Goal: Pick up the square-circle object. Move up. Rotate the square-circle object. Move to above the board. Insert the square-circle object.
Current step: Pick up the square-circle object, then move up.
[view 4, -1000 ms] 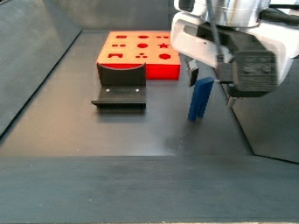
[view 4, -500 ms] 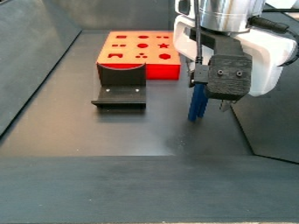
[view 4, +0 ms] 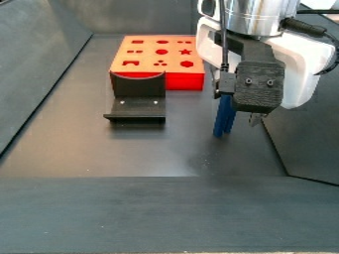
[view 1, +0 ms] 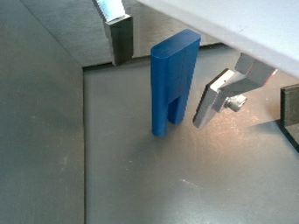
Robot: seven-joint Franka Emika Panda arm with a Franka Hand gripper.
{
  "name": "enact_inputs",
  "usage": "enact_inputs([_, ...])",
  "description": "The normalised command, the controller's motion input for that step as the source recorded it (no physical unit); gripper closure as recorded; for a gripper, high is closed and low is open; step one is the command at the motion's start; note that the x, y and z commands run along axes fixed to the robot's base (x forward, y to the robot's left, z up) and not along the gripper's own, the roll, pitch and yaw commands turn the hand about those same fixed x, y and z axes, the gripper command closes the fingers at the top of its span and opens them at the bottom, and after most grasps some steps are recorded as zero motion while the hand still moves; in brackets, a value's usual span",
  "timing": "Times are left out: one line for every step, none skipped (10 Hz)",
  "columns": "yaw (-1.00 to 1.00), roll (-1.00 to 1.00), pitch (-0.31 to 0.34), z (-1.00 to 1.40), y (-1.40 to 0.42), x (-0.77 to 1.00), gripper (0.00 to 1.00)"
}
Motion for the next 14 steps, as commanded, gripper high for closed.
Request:
enact_inputs([0.0,0.01,0.0,0.0,0.0,0.01,0.0])
enact_inputs([0.0,0.0,0.0,0.0,0.0,0.0,1.0])
enact_inputs([0.0,0.0,0.0,0.0,0.0,0.0,1.0])
enact_inputs([0.0,0.0,0.0,0.0,0.0,0.0,1.0])
enact_inputs([0.0,0.0,0.0,0.0,0.0,0.0,1.0])
enact_inputs([0.0,0.0,0.0,0.0,0.0,0.0,1.0])
enact_inputs([0.0,0.0,0.0,0.0,0.0,0.0,1.0])
enact_inputs([0.0,0.0,0.0,0.0,0.0,0.0,1.0])
enact_inputs([0.0,0.0,0.0,0.0,0.0,0.0,1.0])
enact_inputs([0.0,0.0,0.0,0.0,0.0,0.0,1.0])
enact_inputs([0.0,0.0,0.0,0.0,0.0,0.0,1.0])
enact_inputs([0.0,0.0,0.0,0.0,0.0,0.0,1.0])
enact_inputs([0.0,0.0,0.0,0.83,0.0,0.0,1.0])
enact_inputs([0.04,-0.01,0.025,0.83,0.07,-0.03,1.0])
